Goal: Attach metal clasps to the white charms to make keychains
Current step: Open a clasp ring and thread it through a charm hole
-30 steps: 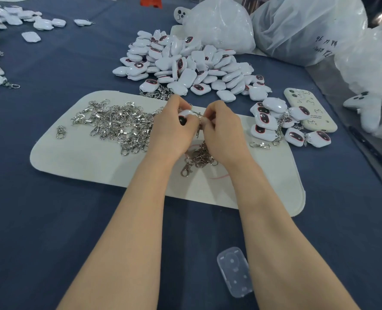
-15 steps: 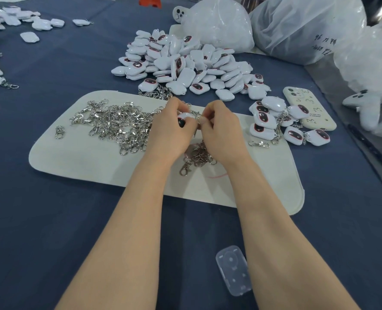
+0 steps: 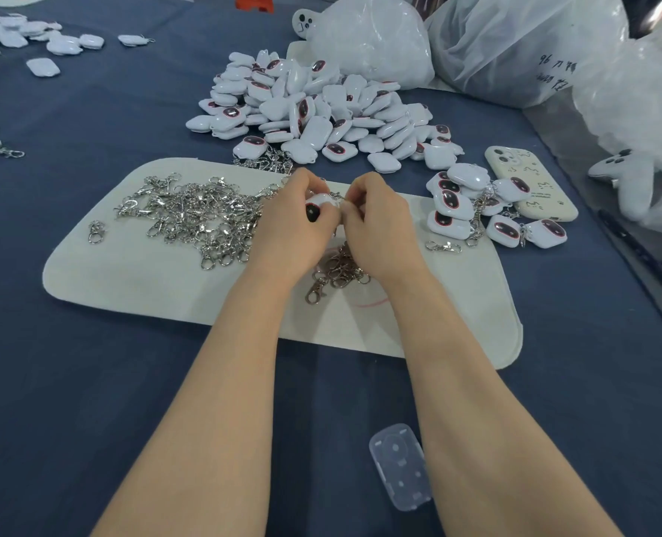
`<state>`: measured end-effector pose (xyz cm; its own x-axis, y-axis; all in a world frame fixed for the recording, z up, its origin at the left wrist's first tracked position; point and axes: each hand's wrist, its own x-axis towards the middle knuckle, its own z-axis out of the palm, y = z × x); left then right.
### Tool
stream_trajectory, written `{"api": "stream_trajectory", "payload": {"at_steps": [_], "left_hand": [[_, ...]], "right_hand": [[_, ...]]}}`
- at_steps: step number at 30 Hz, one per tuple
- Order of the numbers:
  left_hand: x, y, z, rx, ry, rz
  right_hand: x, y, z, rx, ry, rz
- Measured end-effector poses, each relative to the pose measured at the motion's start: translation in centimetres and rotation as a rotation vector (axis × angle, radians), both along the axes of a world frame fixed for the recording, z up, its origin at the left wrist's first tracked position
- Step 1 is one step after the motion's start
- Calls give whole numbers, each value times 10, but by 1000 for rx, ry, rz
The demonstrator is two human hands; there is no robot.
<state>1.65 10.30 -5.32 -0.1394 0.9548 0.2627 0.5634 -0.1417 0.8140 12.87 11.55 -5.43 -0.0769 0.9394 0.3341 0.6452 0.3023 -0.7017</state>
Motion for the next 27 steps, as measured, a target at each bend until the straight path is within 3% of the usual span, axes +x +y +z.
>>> {"api": "stream_trajectory", "payload": {"at_steps": [18, 23, 27], "left_hand": [[-3, 0, 0, -9, -80, 2], [0, 1, 5, -69, -461, 4], [4, 1, 10, -175, -786, -37]], "right_hand": [[-5, -2, 0, 12, -67, 82], [-4, -2, 1, -26, 256, 27], [-3, 0, 4, -84, 395, 29]]}}
